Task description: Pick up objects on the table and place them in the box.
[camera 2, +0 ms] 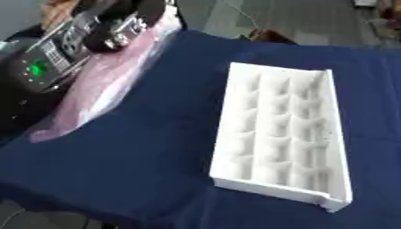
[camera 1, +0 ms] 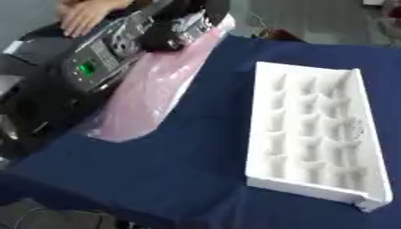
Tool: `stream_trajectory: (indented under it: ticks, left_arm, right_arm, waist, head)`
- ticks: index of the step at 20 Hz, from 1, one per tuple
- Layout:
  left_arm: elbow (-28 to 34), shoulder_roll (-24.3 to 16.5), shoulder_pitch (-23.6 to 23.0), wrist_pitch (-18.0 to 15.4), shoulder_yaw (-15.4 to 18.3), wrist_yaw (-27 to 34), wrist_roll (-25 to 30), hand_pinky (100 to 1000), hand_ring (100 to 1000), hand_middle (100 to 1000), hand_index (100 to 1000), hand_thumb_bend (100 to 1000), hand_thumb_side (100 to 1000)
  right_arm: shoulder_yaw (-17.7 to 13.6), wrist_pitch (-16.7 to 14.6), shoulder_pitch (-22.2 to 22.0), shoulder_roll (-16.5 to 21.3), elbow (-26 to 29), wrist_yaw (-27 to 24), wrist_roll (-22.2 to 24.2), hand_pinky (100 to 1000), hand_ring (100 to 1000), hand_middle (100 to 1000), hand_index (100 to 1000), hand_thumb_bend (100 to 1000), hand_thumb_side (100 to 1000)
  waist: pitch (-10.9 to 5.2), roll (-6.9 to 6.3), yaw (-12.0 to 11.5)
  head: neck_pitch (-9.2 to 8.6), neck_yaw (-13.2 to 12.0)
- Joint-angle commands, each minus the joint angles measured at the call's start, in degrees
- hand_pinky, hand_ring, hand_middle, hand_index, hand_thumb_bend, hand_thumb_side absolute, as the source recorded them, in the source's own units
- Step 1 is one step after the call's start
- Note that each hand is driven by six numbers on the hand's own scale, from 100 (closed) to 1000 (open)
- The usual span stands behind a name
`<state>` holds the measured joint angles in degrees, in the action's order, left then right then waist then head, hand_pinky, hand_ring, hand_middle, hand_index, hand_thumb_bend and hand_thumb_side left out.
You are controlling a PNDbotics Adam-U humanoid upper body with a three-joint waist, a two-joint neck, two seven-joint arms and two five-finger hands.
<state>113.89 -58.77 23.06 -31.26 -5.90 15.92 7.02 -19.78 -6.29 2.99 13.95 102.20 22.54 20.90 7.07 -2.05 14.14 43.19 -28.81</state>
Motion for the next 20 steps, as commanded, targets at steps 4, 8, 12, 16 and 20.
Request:
stream_trajectory:
  ticks: [4, 8, 12, 16, 20]
  left_arm:
    - [0.7, -1.2, 4.9, -0.7, -3.2, -3.8, 1.1, 100, 100, 100, 128, 100, 664]
    - [0.7, -0.5, 6.3, -0.2, -4.9, -5.4, 1.9, 100, 100, 100, 128, 100, 662]
    - [0.7, -0.1, 6.7, 0.0, -5.7, -6.1, 2.3, 100, 100, 100, 129, 100, 658]
    - [0.7, 0.2, 7.3, 0.1, -6.4, -6.5, 2.9, 100, 100, 100, 129, 100, 649]
    - [0.7, 0.9, 9.7, -0.2, -7.7, -7.7, 4.2, 100, 100, 100, 130, 100, 564]
  right_arm:
    - [0.1, -0.1, 0.4, 1.3, 1.2, 0.0, 0.2, 578, 655, 766, 918, 100, 802]
    - [0.1, -0.1, 0.5, 1.3, 1.2, -0.1, 0.2, 579, 655, 766, 918, 100, 801]
    - [0.1, -0.2, 0.6, 1.3, 1.2, -0.1, 0.2, 579, 655, 767, 918, 100, 798]
    - [0.1, -0.2, 0.7, 1.3, 1.2, -0.1, 0.3, 579, 655, 767, 918, 100, 797]
    - [0.3, -0.3, 0.9, 1.4, 1.2, -0.2, 0.4, 579, 655, 766, 918, 100, 797]
  waist:
    - [-0.34, -0.13, 0.5]
    - [-0.18, -0.05, 0.7]
    - [-0.15, 0.08, 0.8]
    - [-0.14, 0.16, 0.9]
    - [-0.10, 0.08, 1.2]
  head:
    - [0.07, -0.2]
    - [0.04, -0.1]
    - [-0.13, -0.2]
    - [-0.27, -0.2]
    - [-0.48, -0.5]
